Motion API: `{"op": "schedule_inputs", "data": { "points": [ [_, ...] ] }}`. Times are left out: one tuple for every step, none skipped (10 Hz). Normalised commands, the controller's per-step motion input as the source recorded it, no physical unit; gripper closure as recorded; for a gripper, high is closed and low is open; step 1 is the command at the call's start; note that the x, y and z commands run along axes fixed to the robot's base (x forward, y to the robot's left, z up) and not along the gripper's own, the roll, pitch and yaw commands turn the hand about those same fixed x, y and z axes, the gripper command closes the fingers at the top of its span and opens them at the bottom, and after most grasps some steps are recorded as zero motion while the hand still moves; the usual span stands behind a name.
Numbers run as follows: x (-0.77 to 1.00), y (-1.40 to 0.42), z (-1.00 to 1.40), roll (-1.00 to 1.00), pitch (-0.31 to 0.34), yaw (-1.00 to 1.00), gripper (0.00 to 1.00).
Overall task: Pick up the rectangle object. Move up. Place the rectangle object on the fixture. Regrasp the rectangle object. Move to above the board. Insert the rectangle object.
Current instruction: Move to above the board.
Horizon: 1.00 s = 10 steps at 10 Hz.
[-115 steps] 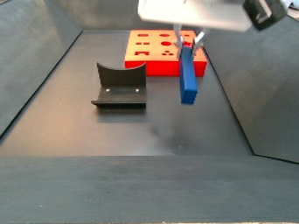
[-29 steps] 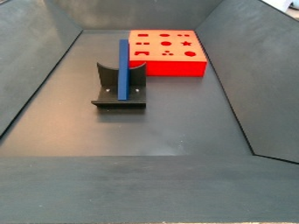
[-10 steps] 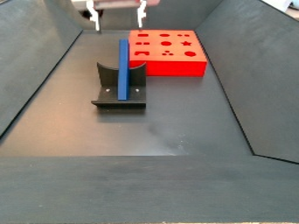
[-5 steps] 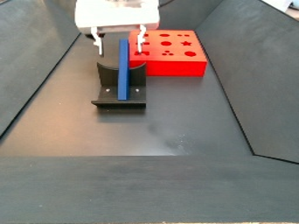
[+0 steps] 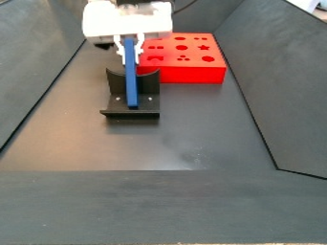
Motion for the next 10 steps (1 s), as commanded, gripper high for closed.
{"op": "schedule_inputs", "data": {
  "points": [
    [0.09, -0.03, 1.0, 0.15, 0.075, -0.09, 1.0],
    [0.08, -0.03, 1.0, 0.12, 0.085, -0.06, 1.0],
    [0.08, -0.03, 1.0, 0.08, 0.097, -0.03, 1.0],
    [0.08, -0.03, 1.0, 0.06, 0.108, -0.01, 1.0],
    [0.08, -0.03, 1.0, 0.04, 0.121, 0.01, 1.0],
    [0.08, -0.03, 1.0, 0.02, 0.13, 0.03, 1.0],
    [0.08, -0.03, 1.0, 0.0, 0.142, 0.06, 1.0],
    [0.08, -0.04, 1.0, -0.01, 0.149, 0.08, 1.0],
    [0.08, -0.04, 1.0, -0.02, 0.151, 0.09, 1.0],
    [0.08, -0.04, 1.0, -0.03, 0.147, 0.11, 1.0]
  ]
}}
